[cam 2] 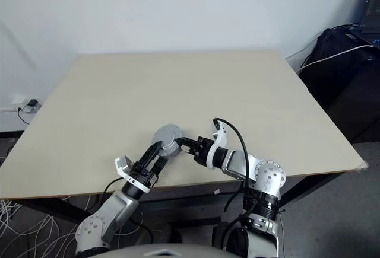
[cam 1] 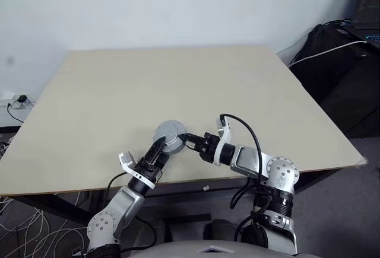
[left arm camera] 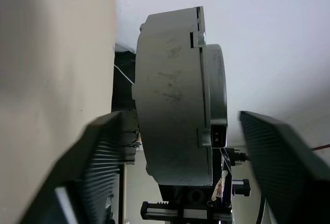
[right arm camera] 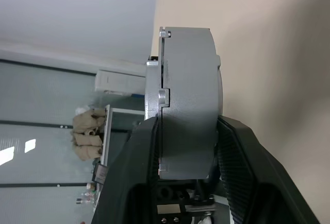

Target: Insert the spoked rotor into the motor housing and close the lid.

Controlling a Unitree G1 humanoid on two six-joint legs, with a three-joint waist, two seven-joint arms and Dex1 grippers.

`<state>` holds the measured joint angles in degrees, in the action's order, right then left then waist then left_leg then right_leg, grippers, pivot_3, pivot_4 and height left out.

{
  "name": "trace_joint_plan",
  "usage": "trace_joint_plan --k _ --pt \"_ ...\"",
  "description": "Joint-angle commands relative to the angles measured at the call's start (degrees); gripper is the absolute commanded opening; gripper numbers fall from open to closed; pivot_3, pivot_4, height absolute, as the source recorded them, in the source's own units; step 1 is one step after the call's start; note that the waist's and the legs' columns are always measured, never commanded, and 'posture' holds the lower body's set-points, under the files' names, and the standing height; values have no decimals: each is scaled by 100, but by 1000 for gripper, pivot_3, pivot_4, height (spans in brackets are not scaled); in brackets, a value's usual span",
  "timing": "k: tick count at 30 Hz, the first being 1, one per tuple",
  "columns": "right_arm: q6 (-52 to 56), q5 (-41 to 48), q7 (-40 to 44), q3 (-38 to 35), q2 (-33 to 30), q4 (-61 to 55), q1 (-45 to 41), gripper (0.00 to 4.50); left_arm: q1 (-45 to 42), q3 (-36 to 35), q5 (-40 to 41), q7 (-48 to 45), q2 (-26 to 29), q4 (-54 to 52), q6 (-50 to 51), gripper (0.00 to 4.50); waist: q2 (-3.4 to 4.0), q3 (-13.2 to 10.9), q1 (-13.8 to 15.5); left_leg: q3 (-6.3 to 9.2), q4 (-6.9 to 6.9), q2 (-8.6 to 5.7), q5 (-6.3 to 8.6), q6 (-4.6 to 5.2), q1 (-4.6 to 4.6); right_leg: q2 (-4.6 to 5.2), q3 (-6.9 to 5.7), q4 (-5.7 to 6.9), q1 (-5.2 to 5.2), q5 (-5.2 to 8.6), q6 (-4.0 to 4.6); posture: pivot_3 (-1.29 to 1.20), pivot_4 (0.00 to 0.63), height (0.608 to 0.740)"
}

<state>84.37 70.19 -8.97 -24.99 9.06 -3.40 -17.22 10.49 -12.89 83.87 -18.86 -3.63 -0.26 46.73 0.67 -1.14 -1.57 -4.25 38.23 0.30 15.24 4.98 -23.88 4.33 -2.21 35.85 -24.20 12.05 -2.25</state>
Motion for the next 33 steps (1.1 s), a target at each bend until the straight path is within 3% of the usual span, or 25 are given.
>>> trace_joint_plan --k 1,2,18,28,33 --pt "-56 396 35 429 652 -248 582 1329 -74 38 108 -86 -269 -76 -15 2254 -1 -1 0 0 0 0 0 0 0 0 0 0 0 0 0 0 0 740" --pt "-59 424 17 436 652 -246 591 1329 -73 45 117 -89 -260 -75 -11 2107 -1 0 -1 0 0 0 0 0 -2 0 0 0 -1 0 0 0 0 740" --pt "-395 283 76 906 311 -390 750 1329 -58 92 138 -127 -201 -99 8 2101 -2 0 2 -1 0 0 0 1 -1 -2 0 -2 1 1 0 0 0 740" --pt "-916 524 138 1366 0 -356 916 4497 -81 32 27 -222 -170 -8 22 2080 -7 -3 -4 -4 1 2 0 1 2 1 3 0 -1 0 -1 0 0 740" --pt "-1147 567 59 1469 -107 -315 961 4500 -101 -13 -24 -290 -150 61 -10 2080 -9 -4 7 -4 1 2 0 1 0 3 3 -1 -2 0 -1 0 0 740"
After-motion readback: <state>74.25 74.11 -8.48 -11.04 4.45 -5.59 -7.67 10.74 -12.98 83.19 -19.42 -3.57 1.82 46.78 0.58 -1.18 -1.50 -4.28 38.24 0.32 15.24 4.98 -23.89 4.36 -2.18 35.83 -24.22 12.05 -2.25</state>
